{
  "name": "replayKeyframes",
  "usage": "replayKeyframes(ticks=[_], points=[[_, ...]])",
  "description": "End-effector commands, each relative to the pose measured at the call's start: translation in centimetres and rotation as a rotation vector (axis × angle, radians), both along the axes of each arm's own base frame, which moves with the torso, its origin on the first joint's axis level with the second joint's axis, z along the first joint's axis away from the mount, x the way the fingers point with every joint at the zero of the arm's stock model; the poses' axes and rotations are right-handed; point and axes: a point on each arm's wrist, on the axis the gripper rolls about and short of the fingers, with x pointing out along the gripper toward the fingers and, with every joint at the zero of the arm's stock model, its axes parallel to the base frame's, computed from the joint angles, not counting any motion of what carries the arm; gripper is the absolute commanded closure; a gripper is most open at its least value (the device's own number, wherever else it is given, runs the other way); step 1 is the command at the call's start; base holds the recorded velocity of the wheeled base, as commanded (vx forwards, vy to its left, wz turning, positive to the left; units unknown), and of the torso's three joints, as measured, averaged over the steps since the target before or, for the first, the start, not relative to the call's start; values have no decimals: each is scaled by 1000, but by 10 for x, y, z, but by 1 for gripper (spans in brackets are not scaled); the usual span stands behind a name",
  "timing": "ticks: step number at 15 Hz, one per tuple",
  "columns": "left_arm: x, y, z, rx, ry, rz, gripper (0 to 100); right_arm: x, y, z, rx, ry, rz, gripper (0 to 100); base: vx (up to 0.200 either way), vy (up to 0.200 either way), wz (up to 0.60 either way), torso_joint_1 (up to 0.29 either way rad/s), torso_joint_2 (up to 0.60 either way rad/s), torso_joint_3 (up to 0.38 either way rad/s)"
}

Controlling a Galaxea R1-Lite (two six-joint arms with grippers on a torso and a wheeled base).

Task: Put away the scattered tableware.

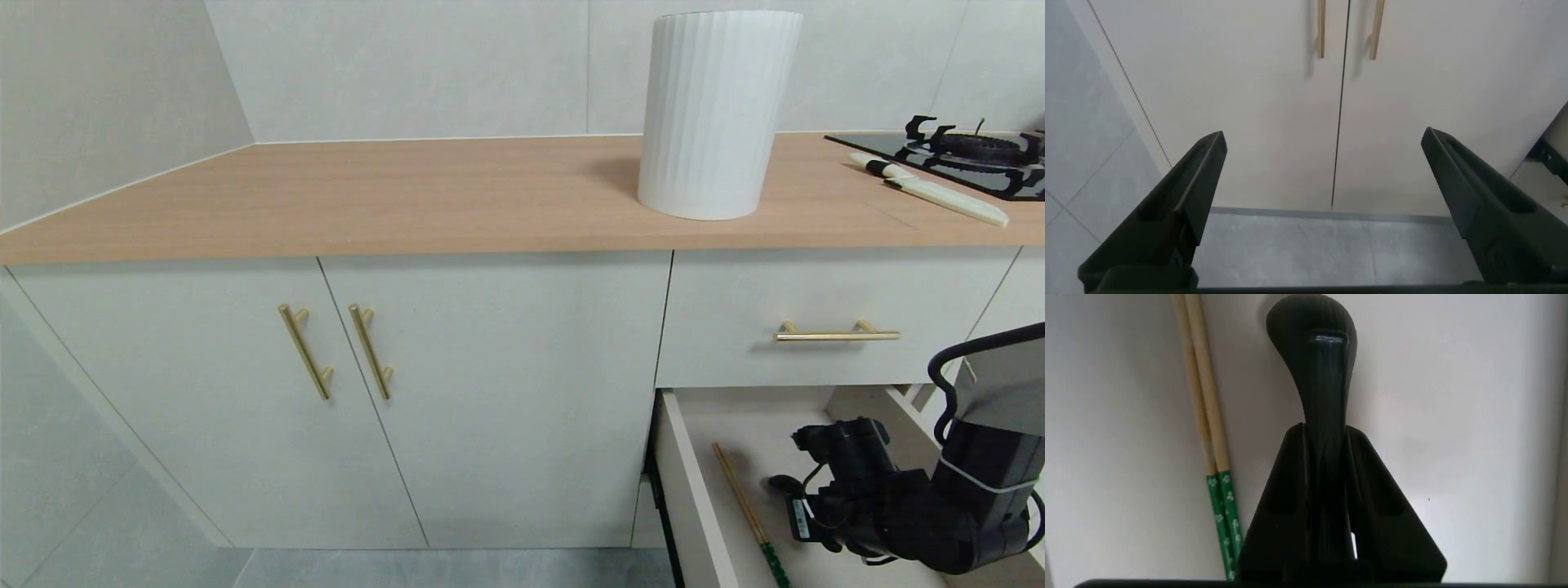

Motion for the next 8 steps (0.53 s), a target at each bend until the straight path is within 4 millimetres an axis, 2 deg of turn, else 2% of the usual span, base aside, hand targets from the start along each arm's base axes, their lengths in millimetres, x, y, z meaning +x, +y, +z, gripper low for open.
replayKeyframes(ticks=[1,3,4,8], points=[[0,0,0,0,0,0,0,0,-1,-1,1,2,-1,100,0,0,0,0,0,0],[0,0,0,0,0,0,0,0,0,-1,3,-6,0,100,0,0,0,0,0,0],[0,0,0,0,0,0,0,0,0,-2,4,-3,0,0,0,0,0,0,0,0],[0,0,0,0,0,0,0,1,0,-3,5,-10,0,0,0,0,0,0,0,0]])
